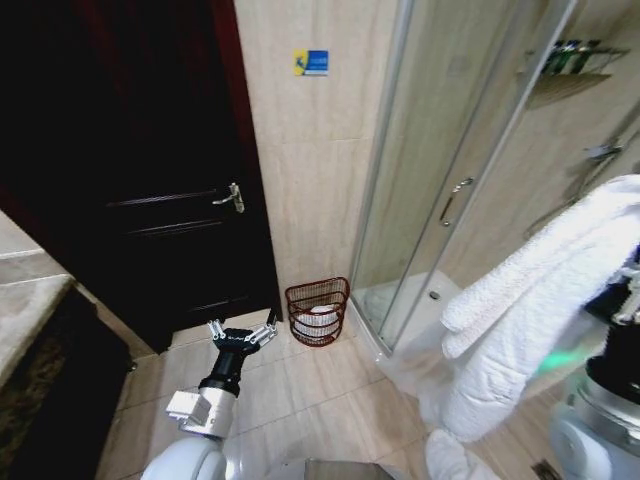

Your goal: Discard the used towel into the hamper.

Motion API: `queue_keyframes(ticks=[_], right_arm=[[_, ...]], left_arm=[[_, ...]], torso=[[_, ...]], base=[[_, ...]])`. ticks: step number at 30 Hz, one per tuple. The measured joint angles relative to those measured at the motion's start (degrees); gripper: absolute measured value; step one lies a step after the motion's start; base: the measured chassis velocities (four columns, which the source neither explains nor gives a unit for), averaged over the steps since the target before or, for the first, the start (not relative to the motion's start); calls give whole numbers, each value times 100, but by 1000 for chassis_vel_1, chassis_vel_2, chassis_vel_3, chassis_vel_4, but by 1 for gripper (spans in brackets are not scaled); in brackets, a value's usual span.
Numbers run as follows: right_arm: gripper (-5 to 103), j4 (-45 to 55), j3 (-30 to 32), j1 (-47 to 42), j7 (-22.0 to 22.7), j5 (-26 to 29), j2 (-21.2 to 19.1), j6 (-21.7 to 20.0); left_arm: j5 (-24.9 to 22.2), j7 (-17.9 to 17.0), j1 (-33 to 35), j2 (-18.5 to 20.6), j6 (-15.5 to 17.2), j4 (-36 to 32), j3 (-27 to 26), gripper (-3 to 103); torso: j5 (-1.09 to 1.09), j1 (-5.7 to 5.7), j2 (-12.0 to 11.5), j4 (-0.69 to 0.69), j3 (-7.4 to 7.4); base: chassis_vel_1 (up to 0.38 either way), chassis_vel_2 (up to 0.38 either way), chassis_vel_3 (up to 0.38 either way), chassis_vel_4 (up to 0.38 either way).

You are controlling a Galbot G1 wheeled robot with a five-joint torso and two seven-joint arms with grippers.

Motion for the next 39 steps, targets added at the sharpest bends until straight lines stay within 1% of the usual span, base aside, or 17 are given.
queue_keyframes(ticks=[3,4,8,9,12,17,20,34,39], right_arm=[[8,-1,-15,1,-32,25,-16,11],[8,0,-23,3,-65,38,-24,13],[8,0,-40,36,-134,74,-61,34],[8,1,-42,47,-153,86,-68,41],[8,1,-44,53,-177,104,-72,58],[8,-2,-43,61,-197,147,-97,98],[8,-24,-38,82,-202,147,-133,121],[8,-47,-18,159,-127,231,-262,100],[8,-53,25,181,-101,276,-328,4]], left_arm=[[0,0,0,1,0,0,0,100],[0,0,0,2,0,0,-2,100],[0,-1,0,3,0,0,-3,100],[0,-1,0,2,0,0,-2,100],[0,-1,0,-1,0,0,0,100],[0,2,0,-2,0,0,2,100],[0,1,0,-1,0,0,1,100],[0,1,0,-1,0,0,0,100],[0,0,0,-1,0,0,-1,100]], torso=[[0,0,0,0,0],[-6,0,0,1,0],[0,0,0,0,0],[-1,0,0,1,0],[5,-1,0,1,0],[5,0,0,-1,0],[-2,0,0,0,0],[1,0,0,0,0],[-1,0,0,2,0]], base=[[247,217,-208,-226],[174,209,-156,-191],[107,106,-101,-106],[0,0,0,0],[-19,-15,50,47],[-61,-44,66,68],[24,16,37,48],[81,90,69,64],[90,78,99,92]])
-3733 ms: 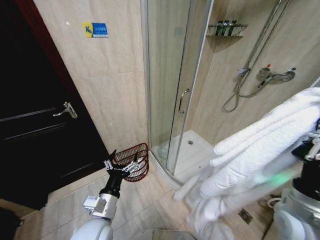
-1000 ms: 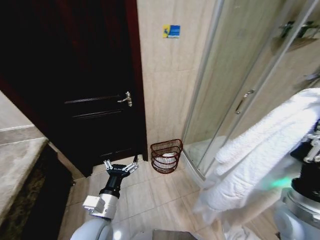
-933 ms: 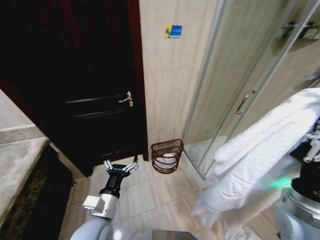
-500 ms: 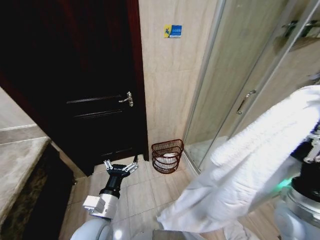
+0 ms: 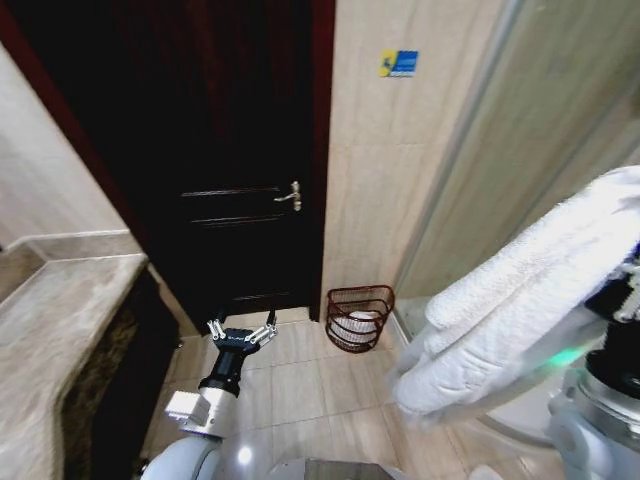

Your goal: Discard the used towel into the hamper.

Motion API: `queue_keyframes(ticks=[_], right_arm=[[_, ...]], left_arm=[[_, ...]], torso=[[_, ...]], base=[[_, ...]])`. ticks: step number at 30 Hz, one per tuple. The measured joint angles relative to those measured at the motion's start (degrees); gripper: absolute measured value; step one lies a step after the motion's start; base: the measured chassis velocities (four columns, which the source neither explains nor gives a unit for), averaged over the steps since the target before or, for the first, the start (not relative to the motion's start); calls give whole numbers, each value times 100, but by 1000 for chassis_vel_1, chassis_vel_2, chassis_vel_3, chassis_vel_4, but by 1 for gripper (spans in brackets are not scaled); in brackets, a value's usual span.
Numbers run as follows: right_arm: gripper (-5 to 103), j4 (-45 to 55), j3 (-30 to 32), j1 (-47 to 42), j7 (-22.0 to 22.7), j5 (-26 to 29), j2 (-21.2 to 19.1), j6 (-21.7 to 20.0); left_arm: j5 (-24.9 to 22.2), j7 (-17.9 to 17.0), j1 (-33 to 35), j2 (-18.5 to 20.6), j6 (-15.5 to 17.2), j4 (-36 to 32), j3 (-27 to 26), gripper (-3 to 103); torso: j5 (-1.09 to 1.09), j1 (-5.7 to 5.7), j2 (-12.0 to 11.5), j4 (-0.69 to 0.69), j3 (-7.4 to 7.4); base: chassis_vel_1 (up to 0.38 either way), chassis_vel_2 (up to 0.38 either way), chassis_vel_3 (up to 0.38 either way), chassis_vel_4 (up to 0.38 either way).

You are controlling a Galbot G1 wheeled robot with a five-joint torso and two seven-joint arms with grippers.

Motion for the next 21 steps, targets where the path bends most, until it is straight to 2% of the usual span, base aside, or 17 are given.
queue_keyframes(ticks=[4,13,21], right_arm=[[8,0,33,30,15,56,-55,-75],[8,-2,74,23,6,162,-69,-109],[8,1,51,-19,-29,178,-34,-100]], left_arm=[[0,0,0,0,0,0,0,100],[0,0,0,0,0,0,1,100],[0,0,0,0,0,0,0,100]], torso=[[2,0,0,-4,0],[1,-2,1,-3,-1],[1,1,0,-2,0]], base=[[15,25,35,13],[-3,7,4,-5],[-105,122,100,-124]])
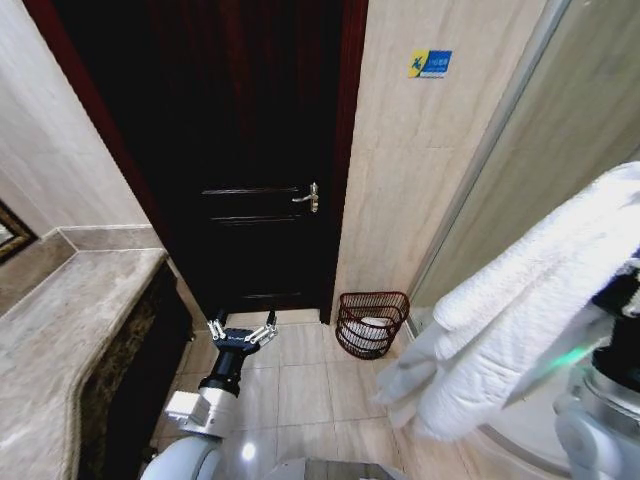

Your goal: Discard the used towel into the hamper.

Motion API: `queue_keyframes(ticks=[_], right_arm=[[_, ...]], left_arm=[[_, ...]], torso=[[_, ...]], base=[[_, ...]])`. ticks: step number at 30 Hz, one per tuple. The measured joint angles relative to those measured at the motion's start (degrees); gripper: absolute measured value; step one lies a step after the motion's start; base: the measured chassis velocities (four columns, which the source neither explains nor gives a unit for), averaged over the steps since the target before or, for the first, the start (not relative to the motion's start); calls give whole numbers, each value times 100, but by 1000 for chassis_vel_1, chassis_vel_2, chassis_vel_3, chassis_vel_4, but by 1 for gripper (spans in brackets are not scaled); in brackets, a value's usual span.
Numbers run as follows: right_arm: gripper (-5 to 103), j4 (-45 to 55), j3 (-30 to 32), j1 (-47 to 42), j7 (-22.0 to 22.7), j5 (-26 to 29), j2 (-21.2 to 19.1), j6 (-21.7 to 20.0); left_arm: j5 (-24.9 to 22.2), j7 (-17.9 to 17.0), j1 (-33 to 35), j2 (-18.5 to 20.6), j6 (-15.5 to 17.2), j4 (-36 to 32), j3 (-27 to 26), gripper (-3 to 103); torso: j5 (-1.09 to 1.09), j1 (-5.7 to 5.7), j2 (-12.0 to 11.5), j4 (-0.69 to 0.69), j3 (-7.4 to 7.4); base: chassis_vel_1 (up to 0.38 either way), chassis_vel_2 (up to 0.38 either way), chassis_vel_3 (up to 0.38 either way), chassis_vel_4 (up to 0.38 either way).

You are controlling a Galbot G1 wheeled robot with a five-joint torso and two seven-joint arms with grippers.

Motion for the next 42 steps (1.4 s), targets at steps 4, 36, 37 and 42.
queue_keyframes(ticks=[4,36,37,42], right_arm=[[8,0,-5,-3,-75,37,-26,-9],[8,-1408,-418,2596,177,1425,-2010,-1163],[8,-1408,-418,2596,177,1425,-2010,-1163],[8,-1985,-807,3161,88,1277,-1919,-1106]], left_arm=[[0,0,0,0,0,0,0,100],[0,0,0,0,0,0,0,100],[0,0,0,0,0,0,0,100],[0,0,0,0,0,0,0,100]], torso=[[0,1,-1,1,1],[0,-1,0,-1,0],[0,-1,0,-1,0],[1,-1,0,-1,0]], base=[[-135,139,145,-140],[-22,24,25,-22],[0,0,0,0],[0,0,0,0]])
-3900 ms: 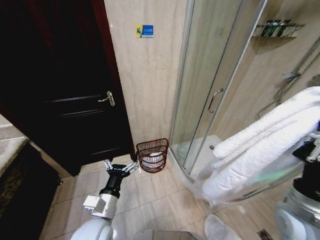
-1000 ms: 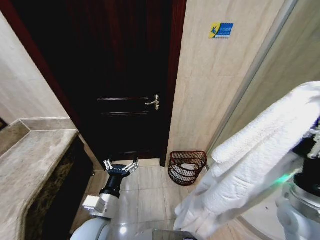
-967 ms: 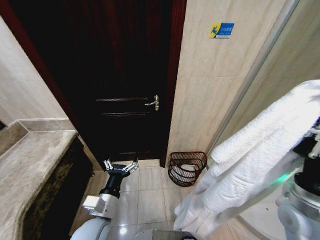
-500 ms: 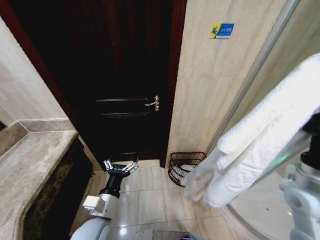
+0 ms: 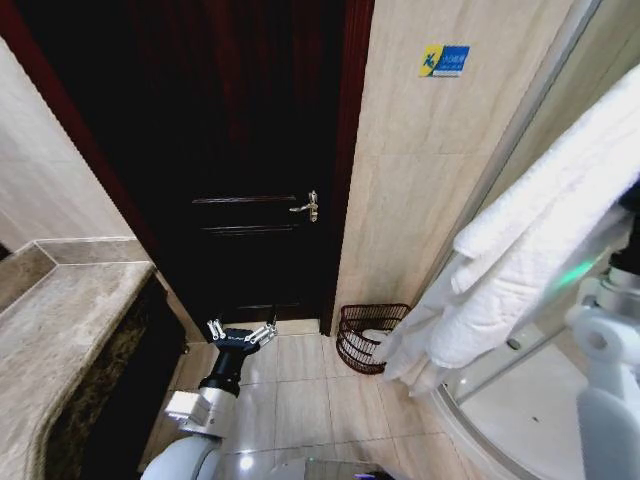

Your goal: Discard the used towel into the hamper.

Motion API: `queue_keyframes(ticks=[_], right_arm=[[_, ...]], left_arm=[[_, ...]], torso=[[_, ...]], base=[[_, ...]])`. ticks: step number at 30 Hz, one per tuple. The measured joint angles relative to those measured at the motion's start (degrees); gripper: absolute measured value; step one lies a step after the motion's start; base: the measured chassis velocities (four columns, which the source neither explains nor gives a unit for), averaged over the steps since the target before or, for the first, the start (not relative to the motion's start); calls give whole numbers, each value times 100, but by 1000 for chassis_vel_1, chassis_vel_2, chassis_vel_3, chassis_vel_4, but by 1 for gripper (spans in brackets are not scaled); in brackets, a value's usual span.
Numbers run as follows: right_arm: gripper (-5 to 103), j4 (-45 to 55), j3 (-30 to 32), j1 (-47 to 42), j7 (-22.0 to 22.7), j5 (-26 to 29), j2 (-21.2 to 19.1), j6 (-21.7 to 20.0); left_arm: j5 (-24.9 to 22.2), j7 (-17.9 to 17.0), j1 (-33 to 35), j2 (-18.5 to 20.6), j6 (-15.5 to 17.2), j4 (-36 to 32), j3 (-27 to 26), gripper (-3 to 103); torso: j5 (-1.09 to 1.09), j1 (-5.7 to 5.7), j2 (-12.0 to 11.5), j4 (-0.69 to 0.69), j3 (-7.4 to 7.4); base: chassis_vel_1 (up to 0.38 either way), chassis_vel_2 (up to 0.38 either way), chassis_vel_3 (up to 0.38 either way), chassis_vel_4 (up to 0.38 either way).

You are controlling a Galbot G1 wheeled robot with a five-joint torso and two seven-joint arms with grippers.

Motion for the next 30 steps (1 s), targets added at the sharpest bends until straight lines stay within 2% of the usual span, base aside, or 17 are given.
queue_keyframes(ticks=[4,6,11,19,30], right_arm=[[8,-295,-304,353,-26,-184,138,64],[8,-592,-725,810,-25,-375,350,100],[8,-1021,-1312,1591,23,-744,635,144],[8,-1551,-1700,2430,34,-870,665,151],[8,-2263,-1914,3146,-98,-917,668,292]], left_arm=[[0,0,0,0,0,0,0,100],[0,0,0,-1,0,0,0,100],[0,0,0,0,0,0,0,100],[0,0,0,0,0,0,0,100],[0,0,0,0,0,0,0,100]], torso=[[0,0,0,0,0],[-1,0,0,0,0],[-3,0,0,2,1],[-1,0,0,0,0],[0,0,0,-1,0]], base=[[0,0,0,0],[0,0,0,0],[0,0,0,0],[0,0,0,0],[0,0,0,0]])
